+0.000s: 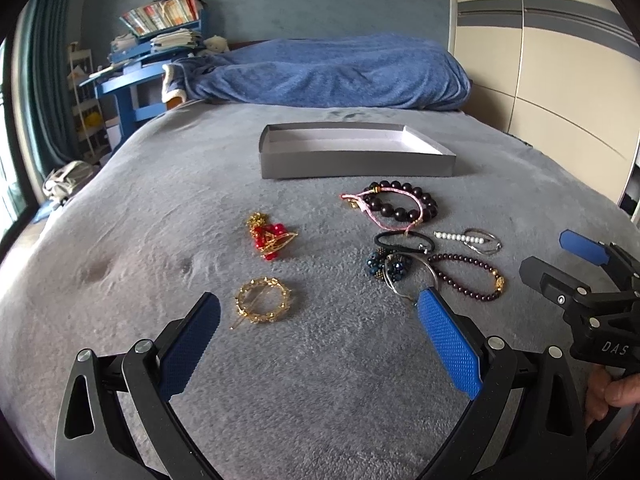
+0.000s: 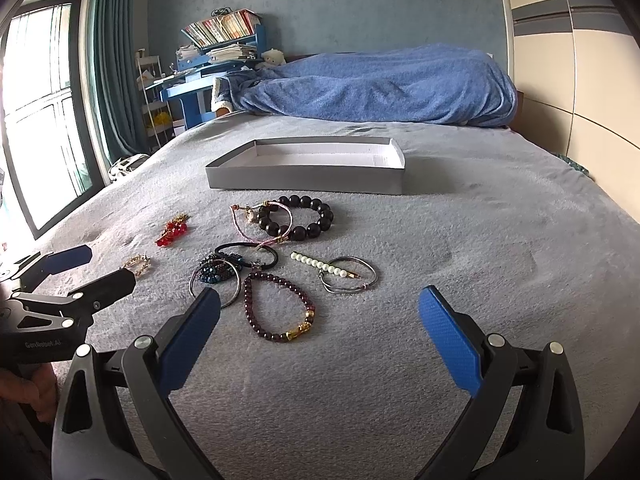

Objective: Organize jewelry
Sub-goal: 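Lower the left gripper onto the gold ring brooch and close it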

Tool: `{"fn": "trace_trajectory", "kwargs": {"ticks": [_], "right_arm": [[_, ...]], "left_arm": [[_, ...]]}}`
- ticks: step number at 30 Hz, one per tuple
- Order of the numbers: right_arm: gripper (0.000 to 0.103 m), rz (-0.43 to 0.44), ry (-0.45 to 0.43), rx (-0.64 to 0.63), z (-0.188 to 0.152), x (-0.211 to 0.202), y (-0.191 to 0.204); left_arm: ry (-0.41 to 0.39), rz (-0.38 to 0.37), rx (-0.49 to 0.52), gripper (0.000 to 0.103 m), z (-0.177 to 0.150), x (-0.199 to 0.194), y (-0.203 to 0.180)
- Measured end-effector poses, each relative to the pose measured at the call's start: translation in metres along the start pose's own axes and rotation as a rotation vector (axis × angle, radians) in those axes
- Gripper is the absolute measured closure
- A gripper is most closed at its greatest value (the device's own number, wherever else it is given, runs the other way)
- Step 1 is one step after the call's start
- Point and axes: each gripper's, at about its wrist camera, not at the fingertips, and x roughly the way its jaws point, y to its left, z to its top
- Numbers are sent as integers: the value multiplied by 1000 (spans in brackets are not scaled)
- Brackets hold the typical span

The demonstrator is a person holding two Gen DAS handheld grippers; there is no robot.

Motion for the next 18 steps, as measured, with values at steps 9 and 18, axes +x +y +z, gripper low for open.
{"fn": "trace_trajectory", "kwargs": {"ticks": [9, 18], "right_arm": [[5, 10, 26, -1, 3, 3, -4], [24, 43, 90, 17, 4, 13, -7]], "left_arm": [[64, -35, -33, 25, 5, 11, 10], [177, -84, -116, 50, 13, 32, 47]]}}
